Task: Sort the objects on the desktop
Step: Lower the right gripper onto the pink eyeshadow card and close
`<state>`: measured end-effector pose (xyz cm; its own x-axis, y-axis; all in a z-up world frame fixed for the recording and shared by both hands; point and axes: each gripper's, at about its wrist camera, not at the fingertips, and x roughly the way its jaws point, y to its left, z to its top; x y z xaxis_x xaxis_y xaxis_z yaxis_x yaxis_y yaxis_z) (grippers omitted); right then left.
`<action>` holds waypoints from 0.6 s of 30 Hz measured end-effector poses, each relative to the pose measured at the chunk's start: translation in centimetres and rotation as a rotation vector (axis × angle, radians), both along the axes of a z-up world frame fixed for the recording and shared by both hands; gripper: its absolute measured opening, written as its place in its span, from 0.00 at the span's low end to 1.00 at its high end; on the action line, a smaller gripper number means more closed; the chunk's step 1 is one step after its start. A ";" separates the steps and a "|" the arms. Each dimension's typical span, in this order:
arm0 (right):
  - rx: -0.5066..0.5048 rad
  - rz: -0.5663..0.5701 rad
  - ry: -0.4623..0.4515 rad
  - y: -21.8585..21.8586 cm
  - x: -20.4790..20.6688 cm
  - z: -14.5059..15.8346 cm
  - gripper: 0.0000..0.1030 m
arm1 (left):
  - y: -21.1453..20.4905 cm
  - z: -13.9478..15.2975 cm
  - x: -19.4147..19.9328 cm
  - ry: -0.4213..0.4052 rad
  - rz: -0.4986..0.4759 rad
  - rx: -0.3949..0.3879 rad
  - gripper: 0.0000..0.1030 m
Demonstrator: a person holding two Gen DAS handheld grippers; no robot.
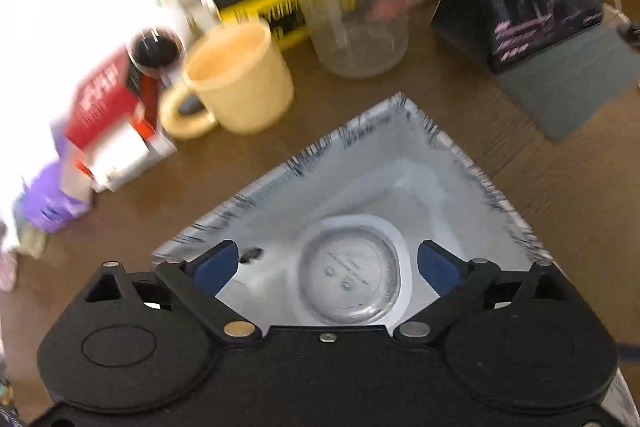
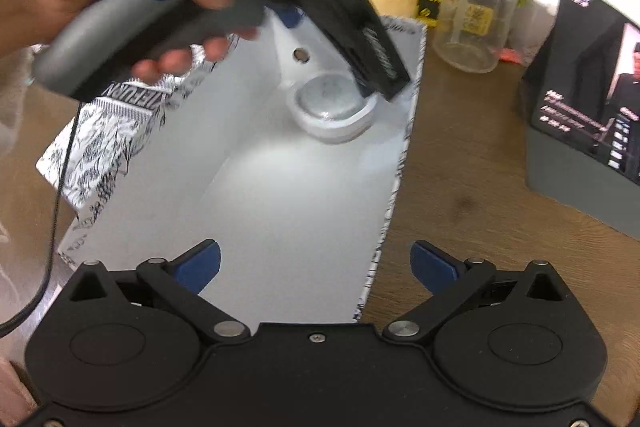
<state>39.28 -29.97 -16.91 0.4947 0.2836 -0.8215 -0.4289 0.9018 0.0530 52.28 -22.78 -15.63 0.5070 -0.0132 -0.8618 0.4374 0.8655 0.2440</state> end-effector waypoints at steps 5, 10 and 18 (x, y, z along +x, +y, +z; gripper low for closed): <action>0.001 -0.043 -0.061 -0.1 -1.4 2.1 1.00 | 1.9 4.7 -3.1 -0.062 0.000 -0.086 0.95; 0.032 -0.022 -0.150 0.9 -4.5 5.1 1.00 | 5.8 9.1 -8.6 -0.136 0.003 -0.163 1.00; 0.032 0.242 -0.199 6.0 -8.0 7.2 1.00 | 14.8 9.1 -16.7 -0.087 0.062 -0.159 1.00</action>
